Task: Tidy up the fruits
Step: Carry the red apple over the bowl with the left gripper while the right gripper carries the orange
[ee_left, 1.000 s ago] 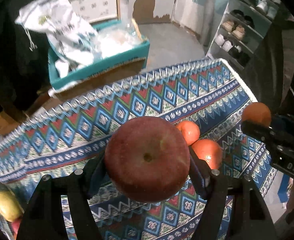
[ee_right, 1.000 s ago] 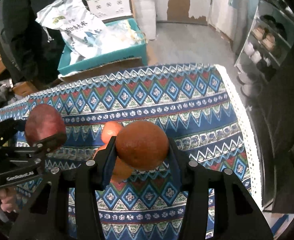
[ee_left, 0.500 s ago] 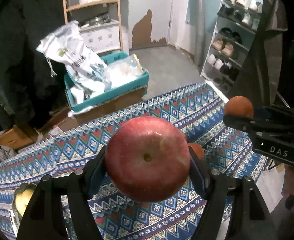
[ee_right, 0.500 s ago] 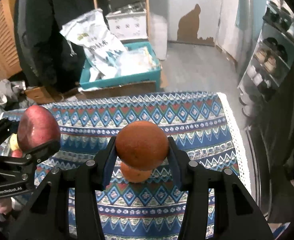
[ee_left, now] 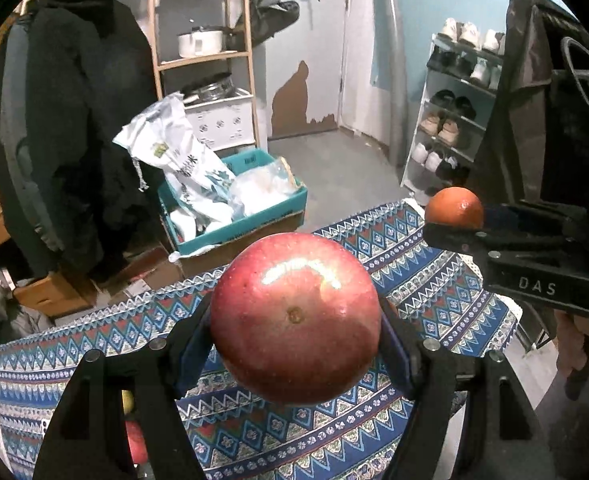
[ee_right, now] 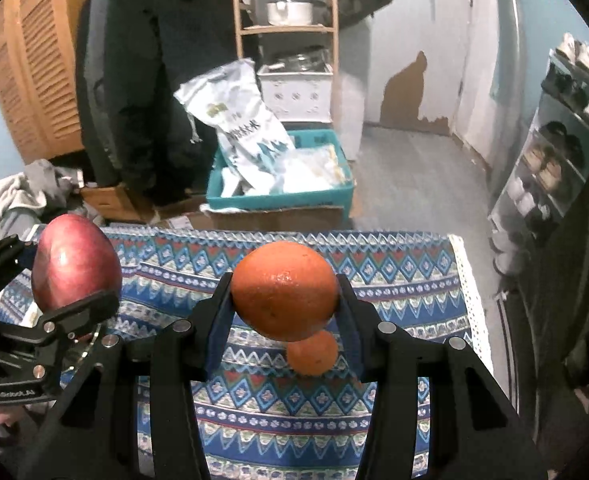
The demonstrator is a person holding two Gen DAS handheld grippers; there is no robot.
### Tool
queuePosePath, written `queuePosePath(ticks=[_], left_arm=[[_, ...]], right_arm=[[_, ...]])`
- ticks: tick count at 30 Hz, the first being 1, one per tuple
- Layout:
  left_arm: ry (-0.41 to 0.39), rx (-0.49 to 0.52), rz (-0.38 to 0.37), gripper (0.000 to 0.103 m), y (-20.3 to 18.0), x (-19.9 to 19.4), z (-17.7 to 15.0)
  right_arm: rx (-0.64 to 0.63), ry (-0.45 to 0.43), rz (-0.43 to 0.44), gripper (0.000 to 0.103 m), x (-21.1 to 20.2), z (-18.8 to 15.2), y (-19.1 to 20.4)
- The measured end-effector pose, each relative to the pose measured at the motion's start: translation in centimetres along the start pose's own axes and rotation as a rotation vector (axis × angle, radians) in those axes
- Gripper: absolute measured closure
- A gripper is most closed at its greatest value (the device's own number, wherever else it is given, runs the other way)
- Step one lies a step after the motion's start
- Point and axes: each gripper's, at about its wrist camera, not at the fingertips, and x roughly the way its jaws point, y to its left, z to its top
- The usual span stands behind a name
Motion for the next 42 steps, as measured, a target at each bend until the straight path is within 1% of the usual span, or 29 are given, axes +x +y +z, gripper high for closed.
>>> queuePosePath(ticks=[9, 13, 20, 28, 34, 42], left_arm=[[-0.027, -0.038, 0.02, 0.028, 2.1, -2.9, -1.2], [-0.042, -0.062, 0.037, 0.028, 3.2, -4.5, -1.8], [-0.051, -0.094, 0.067, 0.028, 5.5, -6.0, -2.7], [-0.057, -0.158, 0.098, 0.028, 8.8, -7.4, -3.8], [-0.055, -0.198, 0.135, 0.028, 11.4, -8.2, -4.9], [-0.019, -0.288, 0.176, 0.028, 15.5, -8.6, -7.4]], right_arm=[[-0.058, -0.041, 0.045, 0.056, -1.8, 1.0, 3.3], [-0.074, -0.043, 0.069, 0.056, -1.9, 1.3, 4.7], [-0.11, -0.044, 0.118, 0.056, -1.8, 2.1, 7.7], [-0.156, -0.033, 0.175, 0.056, -1.0, 2.9, 11.3], [-0.194, -0.015, 0.217, 0.056, 0.1, 3.4, 14.5], [-0.229, 0.032, 0.284, 0.056, 2.6, 4.2, 18.8]])
